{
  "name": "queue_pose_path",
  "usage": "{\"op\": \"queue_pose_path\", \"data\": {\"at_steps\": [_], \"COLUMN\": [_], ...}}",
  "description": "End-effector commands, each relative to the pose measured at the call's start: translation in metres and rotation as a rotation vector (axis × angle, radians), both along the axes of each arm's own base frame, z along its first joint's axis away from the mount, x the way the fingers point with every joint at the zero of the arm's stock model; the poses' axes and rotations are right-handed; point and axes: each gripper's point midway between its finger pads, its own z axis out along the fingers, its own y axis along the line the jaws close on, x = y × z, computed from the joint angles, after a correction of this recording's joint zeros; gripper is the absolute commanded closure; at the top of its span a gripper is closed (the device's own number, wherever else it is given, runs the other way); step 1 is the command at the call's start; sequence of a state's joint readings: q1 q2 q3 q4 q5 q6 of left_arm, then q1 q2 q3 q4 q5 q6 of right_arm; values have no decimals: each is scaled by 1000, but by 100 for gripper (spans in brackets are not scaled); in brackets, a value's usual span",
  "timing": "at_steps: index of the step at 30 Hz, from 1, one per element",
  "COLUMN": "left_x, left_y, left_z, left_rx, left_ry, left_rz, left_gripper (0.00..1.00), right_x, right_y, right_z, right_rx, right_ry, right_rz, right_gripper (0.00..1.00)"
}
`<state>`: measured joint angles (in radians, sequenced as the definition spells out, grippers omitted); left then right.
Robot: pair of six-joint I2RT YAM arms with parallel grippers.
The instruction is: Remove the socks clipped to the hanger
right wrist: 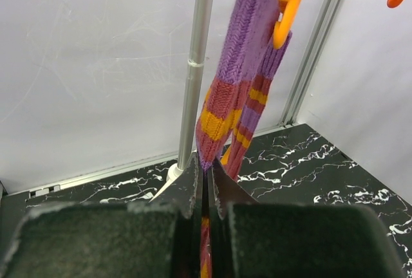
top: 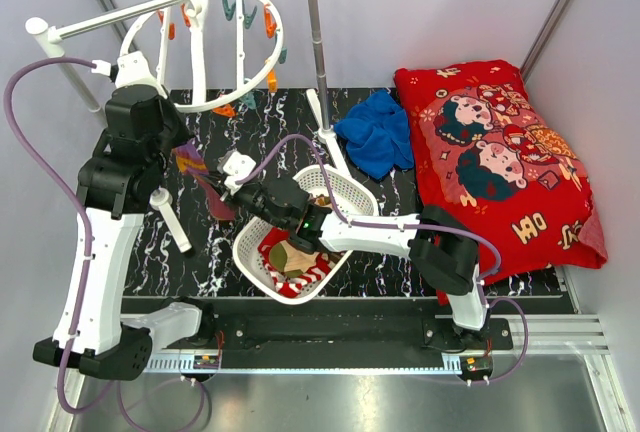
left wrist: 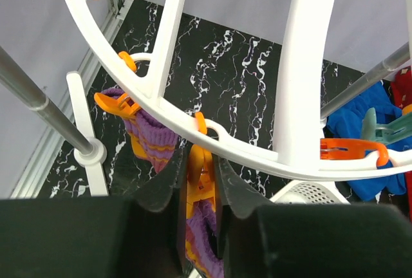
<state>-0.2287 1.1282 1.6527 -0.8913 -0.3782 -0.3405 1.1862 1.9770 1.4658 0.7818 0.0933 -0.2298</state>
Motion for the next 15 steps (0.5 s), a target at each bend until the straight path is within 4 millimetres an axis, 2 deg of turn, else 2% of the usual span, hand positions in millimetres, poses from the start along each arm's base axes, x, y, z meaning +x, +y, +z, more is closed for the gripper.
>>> {"op": "queue_pose_path", "data": {"at_steps": [1, 3, 4, 8, 10, 11, 13, 14, 15], "left_x": [6, 7, 9, 12, 14, 14, 15, 15, 15], "left_y": [-3, -5, -6, -12, -12, -14, -16, -16, -17], "left_z": [17, 17, 17, 17, 15, 16, 15, 16, 15], "left_rx": [-11, -16, -19, -33, -33, -38, -42, -42, -43], "left_ry": [-77, -81, -84, -90, -86, -90, -88, -94, -94], "left_rz": [-14, -22, -27, -48, -50, -57, -66, -68, -70], "left_gripper": [88, 91, 91, 91, 91, 90, 90, 90, 90], "right_x": [-10, -11, -11, -15, -17, -19, -22, -25, -25], "right_y": [-10, -14, -16, -30, -37, -43, -49, -57, -62], "right_z": [37, 40, 35, 43, 37, 44, 32, 41, 33], "right_rx": [102, 113, 109, 132, 132, 144, 137, 158, 144], "right_ry": [-23, -12, 4, 49, 90, 103, 164, 181, 200], "right_rz": [-1, -4, -5, -11, -8, -7, -4, -6, -12], "right_gripper": [100, 100, 100, 100, 100, 100, 100, 100, 100]}}
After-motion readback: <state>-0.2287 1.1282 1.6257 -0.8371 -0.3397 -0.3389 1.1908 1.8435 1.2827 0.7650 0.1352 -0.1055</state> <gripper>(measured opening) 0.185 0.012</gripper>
